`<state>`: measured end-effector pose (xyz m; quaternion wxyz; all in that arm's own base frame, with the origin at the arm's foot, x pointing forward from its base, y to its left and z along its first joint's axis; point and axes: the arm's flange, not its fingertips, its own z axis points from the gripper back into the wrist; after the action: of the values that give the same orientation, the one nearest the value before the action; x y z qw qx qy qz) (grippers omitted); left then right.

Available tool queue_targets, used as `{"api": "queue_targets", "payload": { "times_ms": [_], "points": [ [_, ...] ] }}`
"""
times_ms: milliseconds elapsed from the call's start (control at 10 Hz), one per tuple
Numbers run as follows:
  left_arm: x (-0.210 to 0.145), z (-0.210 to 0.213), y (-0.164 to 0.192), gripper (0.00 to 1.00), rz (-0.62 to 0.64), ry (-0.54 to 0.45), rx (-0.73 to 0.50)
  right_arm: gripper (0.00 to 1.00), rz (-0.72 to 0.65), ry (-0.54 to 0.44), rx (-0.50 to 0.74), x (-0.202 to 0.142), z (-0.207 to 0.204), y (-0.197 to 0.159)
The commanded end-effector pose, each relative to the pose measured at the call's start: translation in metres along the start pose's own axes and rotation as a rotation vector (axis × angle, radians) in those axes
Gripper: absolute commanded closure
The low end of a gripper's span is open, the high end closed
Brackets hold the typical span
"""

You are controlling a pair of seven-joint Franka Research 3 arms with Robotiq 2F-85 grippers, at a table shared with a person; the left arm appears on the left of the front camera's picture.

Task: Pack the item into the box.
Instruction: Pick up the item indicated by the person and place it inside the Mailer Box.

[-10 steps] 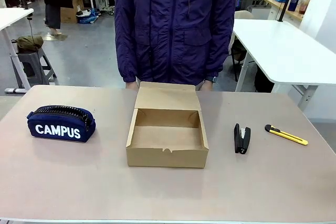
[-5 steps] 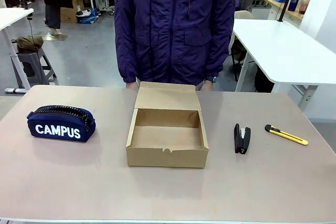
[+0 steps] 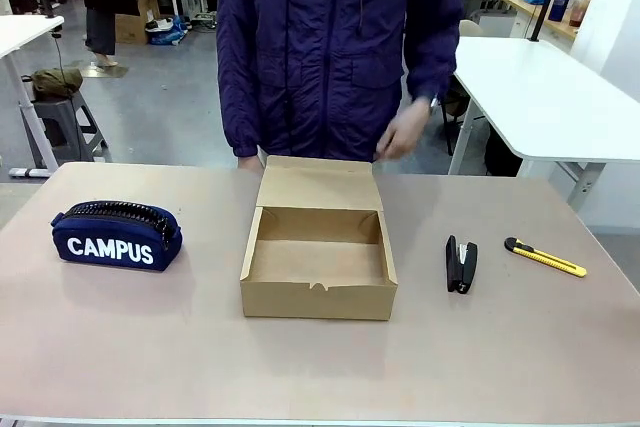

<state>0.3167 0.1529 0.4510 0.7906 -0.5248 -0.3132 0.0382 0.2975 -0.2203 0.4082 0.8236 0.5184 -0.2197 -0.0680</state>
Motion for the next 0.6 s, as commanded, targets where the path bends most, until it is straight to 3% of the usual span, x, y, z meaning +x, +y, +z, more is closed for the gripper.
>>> {"api": "queue_targets", "payload": {
  "times_ms": [0, 500],
  "points": [
    [0.0013, 0.0026, 0.0073, 0.0, 0.005, 0.002, -0.038, 0.0, -0.002, 0.001, 0.03, 0.0016, -0.0022, 0.0019],
    [0.0013, 0.0026, 0.0073, 0.0, 0.005, 0.002, -0.038, 0.0, -0.002, 0.001, 0.03, 0.0016, -0.0022, 0.0019]
  ]
}}
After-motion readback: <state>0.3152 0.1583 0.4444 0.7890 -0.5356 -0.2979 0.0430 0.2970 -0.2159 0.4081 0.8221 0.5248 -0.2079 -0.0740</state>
